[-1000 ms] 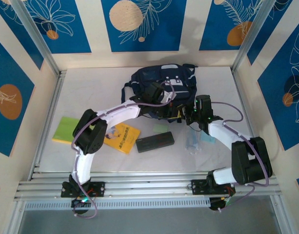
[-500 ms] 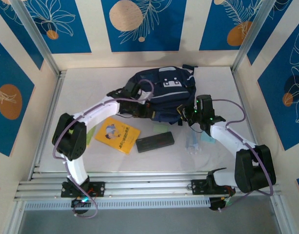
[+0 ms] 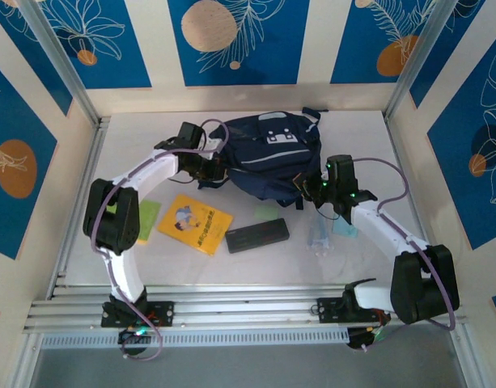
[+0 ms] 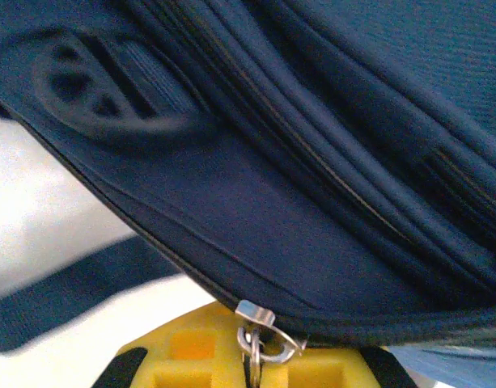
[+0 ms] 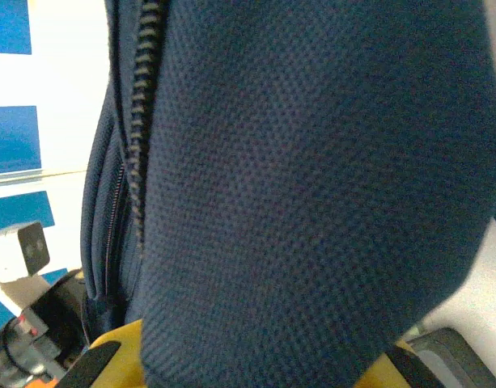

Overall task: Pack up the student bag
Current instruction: Unzip the student bag at the top-center of the table.

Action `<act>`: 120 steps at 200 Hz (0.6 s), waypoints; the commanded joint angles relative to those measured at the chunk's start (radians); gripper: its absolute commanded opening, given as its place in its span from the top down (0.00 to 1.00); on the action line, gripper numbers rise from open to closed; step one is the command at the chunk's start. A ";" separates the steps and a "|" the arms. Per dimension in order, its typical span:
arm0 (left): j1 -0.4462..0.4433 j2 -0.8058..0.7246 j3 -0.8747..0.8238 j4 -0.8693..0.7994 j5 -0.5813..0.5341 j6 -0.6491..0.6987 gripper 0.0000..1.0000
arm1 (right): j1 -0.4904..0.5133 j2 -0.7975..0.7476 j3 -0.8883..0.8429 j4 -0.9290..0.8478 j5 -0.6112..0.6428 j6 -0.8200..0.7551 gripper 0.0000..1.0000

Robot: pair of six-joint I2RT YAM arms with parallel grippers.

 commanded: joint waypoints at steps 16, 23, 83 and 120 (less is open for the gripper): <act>0.183 0.126 0.095 0.208 -0.190 0.027 1.00 | -0.044 0.015 0.064 -0.061 -0.004 -0.152 1.00; 0.196 0.156 0.131 0.198 -0.199 0.007 1.00 | -0.042 0.025 0.069 -0.061 -0.016 -0.162 1.00; 0.163 0.269 0.264 0.218 -0.075 -0.170 1.00 | -0.024 0.075 0.087 -0.038 -0.057 -0.142 0.94; 0.113 0.231 0.151 0.306 -0.001 -0.275 0.76 | -0.027 0.049 0.144 -0.224 -0.055 -0.212 0.10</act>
